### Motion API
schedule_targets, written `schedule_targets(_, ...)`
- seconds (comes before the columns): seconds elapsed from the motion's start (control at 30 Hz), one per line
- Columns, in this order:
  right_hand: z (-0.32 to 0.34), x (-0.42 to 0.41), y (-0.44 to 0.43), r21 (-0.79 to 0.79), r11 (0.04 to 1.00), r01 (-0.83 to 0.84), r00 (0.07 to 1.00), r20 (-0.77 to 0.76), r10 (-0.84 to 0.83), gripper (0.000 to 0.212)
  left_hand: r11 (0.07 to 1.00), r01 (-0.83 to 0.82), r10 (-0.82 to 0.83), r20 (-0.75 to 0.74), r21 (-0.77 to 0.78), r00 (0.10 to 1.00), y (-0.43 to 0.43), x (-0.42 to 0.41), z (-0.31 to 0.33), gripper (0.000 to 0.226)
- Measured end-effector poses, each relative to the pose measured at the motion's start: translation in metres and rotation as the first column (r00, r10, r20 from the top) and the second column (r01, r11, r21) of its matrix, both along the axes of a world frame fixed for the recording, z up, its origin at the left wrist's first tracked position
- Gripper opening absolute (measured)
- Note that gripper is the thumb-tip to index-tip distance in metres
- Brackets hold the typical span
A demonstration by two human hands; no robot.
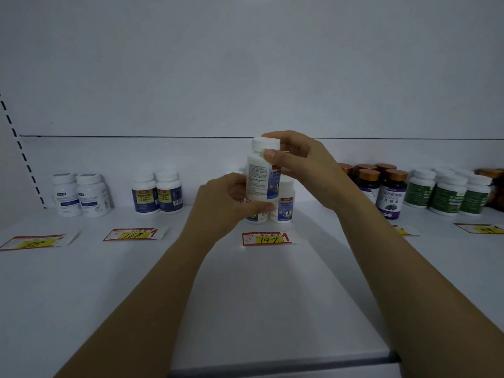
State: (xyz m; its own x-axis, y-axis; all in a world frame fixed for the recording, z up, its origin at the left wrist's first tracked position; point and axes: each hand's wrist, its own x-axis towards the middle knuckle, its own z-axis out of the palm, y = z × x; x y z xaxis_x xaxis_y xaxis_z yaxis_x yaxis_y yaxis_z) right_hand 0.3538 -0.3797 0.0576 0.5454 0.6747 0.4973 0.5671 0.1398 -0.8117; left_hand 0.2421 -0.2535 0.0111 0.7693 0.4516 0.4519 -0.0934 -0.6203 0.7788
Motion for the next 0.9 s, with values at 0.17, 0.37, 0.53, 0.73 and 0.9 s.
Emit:
schedule_targets(0.17,0.012,0.0,0.001,-0.15,0.977,0.148,0.979,0.161,-0.124,0.035,0.995,-0.054,0.056,-0.025,0.088,0.998,0.003,0.001,-0.004,0.054)
schedule_targets(0.37,0.06,-0.001,0.004,-0.489,0.848,0.203,0.928,0.372,-0.008,0.034,1.0,-0.003,0.003,-0.001,0.014,1.0,0.009,0.002,-0.004,0.05)
schedule_targets(0.53,0.089,0.005,0.016,-0.591,0.798,0.12,0.938,0.33,0.104,0.023,0.979,0.111,-0.109,0.018,-0.173,0.994,0.015,0.004,-0.003,0.034)
schedule_targets(0.73,0.1,0.03,0.045,-0.479,0.811,0.335,0.88,0.467,-0.089,0.032,0.951,-0.188,0.252,-0.265,0.244,0.931,0.018,0.005,-0.017,0.045)
schedule_targets(0.9,0.074,0.043,0.07,-0.404,0.754,0.518,0.76,0.622,-0.189,0.041,0.891,-0.076,0.346,-0.562,0.447,0.752,0.029,0.012,-0.038,0.057)
